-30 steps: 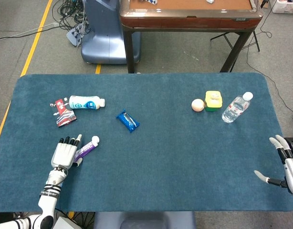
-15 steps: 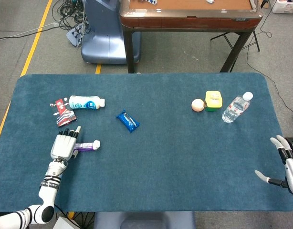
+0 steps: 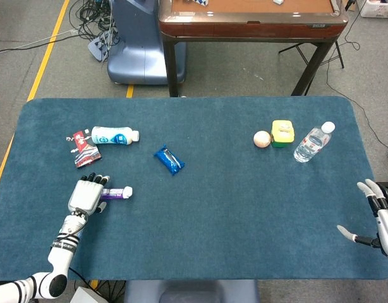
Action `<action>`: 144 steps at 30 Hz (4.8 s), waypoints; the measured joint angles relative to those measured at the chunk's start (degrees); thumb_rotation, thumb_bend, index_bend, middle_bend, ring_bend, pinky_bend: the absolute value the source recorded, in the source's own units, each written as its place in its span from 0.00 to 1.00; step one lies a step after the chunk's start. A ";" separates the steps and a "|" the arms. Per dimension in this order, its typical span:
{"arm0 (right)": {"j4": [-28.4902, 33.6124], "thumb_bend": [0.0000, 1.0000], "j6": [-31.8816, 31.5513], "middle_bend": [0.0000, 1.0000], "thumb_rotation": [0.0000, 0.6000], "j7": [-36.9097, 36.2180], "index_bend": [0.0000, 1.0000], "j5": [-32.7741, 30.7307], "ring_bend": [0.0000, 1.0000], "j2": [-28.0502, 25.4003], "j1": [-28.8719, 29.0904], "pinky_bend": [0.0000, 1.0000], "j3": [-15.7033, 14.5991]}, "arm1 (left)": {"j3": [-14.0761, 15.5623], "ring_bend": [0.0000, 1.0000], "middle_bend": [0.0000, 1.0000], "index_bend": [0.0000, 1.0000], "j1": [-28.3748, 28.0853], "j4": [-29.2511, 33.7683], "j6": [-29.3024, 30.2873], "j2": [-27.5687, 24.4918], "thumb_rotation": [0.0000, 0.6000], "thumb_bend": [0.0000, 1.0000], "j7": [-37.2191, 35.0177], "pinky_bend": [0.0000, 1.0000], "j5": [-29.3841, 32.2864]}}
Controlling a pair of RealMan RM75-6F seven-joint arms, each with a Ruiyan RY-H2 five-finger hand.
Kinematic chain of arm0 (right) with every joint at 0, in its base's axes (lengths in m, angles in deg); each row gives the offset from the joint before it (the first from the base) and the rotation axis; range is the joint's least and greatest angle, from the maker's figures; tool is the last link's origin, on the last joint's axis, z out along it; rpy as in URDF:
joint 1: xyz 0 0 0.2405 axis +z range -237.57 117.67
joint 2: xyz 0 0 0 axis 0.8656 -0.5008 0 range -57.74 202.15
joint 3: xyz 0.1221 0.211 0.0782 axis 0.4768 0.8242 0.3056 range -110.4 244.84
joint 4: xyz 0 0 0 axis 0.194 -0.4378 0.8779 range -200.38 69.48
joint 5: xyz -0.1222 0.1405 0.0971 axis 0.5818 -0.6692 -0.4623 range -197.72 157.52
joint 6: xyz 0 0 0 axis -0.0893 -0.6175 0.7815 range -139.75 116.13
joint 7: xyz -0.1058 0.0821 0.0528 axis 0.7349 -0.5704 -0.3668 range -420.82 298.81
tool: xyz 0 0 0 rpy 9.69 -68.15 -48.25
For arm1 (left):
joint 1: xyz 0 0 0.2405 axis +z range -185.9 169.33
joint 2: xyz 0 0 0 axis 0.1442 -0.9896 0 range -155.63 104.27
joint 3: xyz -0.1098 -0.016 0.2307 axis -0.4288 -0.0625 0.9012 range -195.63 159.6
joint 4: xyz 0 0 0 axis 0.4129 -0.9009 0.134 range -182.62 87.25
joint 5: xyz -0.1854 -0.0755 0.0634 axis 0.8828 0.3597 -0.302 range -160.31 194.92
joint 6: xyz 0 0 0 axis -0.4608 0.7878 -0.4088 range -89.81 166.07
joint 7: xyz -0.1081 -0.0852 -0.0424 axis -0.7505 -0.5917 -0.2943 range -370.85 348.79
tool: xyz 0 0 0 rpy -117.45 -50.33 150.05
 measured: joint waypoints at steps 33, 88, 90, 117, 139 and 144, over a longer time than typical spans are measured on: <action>-0.74 0.05 0.44 0.07 0.78 -1.25 0.06 -0.09 0.00 -0.16 -0.14 0.00 -0.13 | 0.30 0.27 0.44 0.36 -3.13 -4.31 -3.69 1.73 0.80 0.30 1.95 0.28 4.61; 18.04 0.27 27.03 0.09 0.57 16.67 0.22 10.20 0.00 1.26 29.50 0.00 8.21 | -3.45 0.45 0.70 0.60 -10.83 18.66 -11.08 -11.15 1.00 0.45 -18.31 0.38 -3.00; 17.86 0.27 28.19 0.09 0.56 18.02 0.22 8.74 0.00 2.82 30.94 0.00 8.69 | -3.72 0.45 0.70 0.60 -11.35 19.82 -11.22 -11.53 1.00 0.45 -17.45 0.39 -1.84; 9.99 0.27 33.56 0.08 0.48 27.92 0.22 -6.45 0.00 18.72 44.04 0.00 10.19 | -3.30 0.45 0.70 0.60 -17.48 24.54 -8.80 -8.36 1.00 0.45 -8.95 0.39 6.49; 5.89 0.27 32.42 0.08 0.48 25.93 0.22 -9.40 0.00 19.84 44.76 0.00 6.26 | -3.30 0.46 0.71 0.61 -17.69 22.65 -10.25 -10.02 1.00 0.46 -16.25 0.40 8.04; 4.75 0.27 32.29 0.08 0.48 24.86 0.22 -9.14 0.00 20.74 44.83 0.00 5.79 | -3.57 0.46 0.71 0.61 -17.45 22.74 -10.76 -10.86 1.00 0.46 -18.56 0.40 7.83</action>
